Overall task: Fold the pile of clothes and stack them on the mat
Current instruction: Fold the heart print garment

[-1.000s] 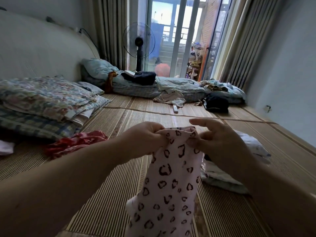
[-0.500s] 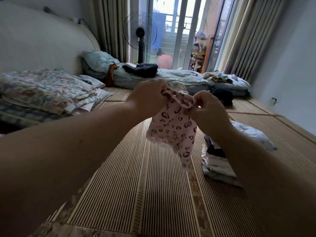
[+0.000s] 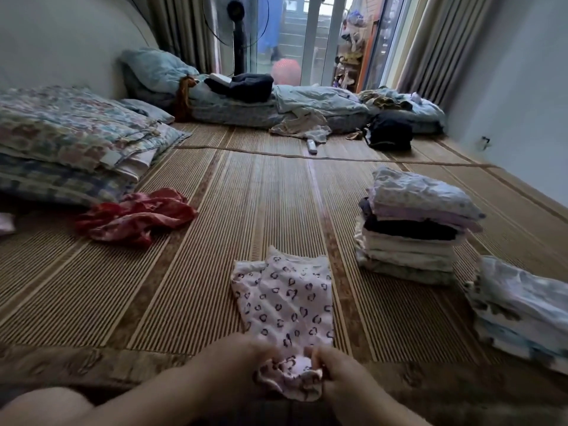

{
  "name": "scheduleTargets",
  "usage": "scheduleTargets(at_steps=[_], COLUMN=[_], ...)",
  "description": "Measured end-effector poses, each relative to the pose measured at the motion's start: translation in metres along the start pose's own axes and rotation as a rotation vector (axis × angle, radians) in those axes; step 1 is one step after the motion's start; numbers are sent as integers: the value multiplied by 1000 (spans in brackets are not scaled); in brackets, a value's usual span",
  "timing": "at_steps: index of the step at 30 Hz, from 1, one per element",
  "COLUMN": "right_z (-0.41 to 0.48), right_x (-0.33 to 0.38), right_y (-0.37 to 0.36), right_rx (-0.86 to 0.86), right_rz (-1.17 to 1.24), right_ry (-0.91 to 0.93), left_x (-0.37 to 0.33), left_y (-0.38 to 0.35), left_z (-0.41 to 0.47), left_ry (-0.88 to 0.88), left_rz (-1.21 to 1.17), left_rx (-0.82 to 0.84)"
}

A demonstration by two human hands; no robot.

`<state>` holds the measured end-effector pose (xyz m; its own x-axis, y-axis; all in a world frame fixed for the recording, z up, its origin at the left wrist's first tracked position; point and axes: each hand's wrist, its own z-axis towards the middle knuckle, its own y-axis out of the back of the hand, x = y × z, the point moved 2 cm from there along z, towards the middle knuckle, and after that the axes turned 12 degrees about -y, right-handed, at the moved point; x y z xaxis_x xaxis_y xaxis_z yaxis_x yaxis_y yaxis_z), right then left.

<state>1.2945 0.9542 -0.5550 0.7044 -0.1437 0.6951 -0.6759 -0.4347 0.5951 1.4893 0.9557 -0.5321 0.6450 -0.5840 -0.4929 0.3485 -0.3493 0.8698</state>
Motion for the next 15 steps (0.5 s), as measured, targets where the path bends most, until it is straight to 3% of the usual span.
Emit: scheduleTargets(at_steps=[5, 12, 15], right_z=[1, 36, 55], right_x=[5, 40, 52], right_y=[13, 54, 70], right_rx=[14, 227, 178], right_rz=[10, 509, 540], right_ry=[-23, -55, -83], left_x=[6, 23, 33], left_y=[10, 47, 63], left_z=[1, 25, 48], left_ry=[-14, 133, 217], left_rz=[17, -417, -578], left_rx=[19, -137, -226])
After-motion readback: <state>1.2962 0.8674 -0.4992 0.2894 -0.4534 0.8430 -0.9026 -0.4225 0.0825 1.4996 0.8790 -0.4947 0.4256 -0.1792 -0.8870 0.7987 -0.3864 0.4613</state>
